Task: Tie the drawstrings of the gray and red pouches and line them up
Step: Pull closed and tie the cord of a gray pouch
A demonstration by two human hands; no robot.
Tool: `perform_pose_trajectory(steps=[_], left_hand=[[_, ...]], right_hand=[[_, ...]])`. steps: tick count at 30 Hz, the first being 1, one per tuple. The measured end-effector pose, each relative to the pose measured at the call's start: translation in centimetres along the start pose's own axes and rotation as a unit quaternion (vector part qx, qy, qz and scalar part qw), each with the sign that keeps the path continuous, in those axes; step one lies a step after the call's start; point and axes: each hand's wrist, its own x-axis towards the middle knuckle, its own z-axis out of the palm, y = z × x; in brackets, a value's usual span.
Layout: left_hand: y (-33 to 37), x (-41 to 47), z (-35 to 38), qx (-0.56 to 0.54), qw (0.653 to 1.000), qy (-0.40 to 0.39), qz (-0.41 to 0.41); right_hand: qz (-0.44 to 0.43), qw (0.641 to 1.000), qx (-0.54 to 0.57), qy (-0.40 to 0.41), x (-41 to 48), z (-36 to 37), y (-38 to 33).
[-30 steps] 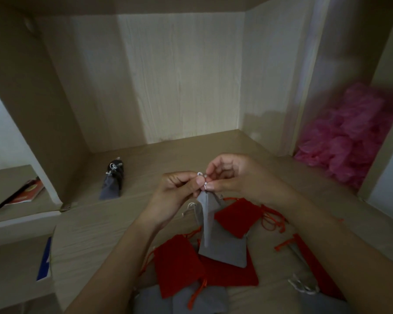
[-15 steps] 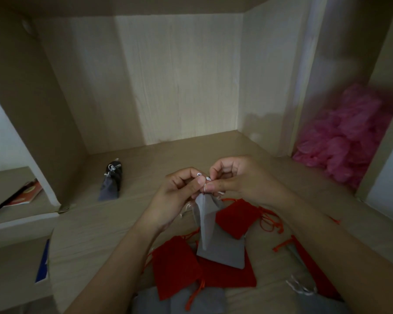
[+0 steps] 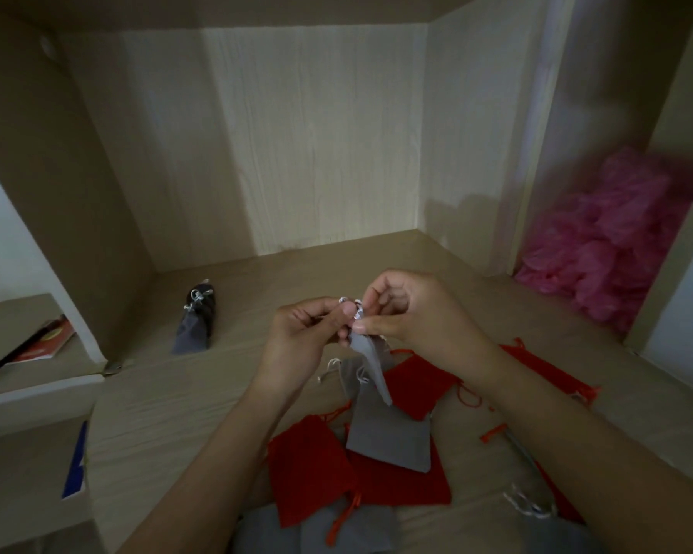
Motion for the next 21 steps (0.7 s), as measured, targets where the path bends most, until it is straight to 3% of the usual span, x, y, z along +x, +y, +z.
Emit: perform_pose_trajectory(steps=[5,9,13,17,21], left_hand=[[-0.3,-0.4,0.5,-0.018,1.000,0.003,0.021],[-0.6,-0.5,1.0,-0.050,0.999,0.001,-0.003],[-0.8,-0.5,1.3,-0.067,0.997,0.028,-0.012],[-1.1,-0.4,0.9,-0.047,0.998,0.030,-0.009],[-0.6,-0.4,0.9,-0.147,0.988,-0.001,-0.049]], right_hand=[[0.069,0.997,-0.006,0.018,-0.1,0.6,0.1],[0.027,0.991,-0.124,0.028,-0.4,0.7,-0.3],[-0.078,0.945,-0.301,0.098,-0.7,1.6,0.3],[-0.121,0.941,-0.297,0.107,-0.5,1.4,0.6],[-0.078,0.977,-0.187,0.064,-0.2,0.8,0.0]])
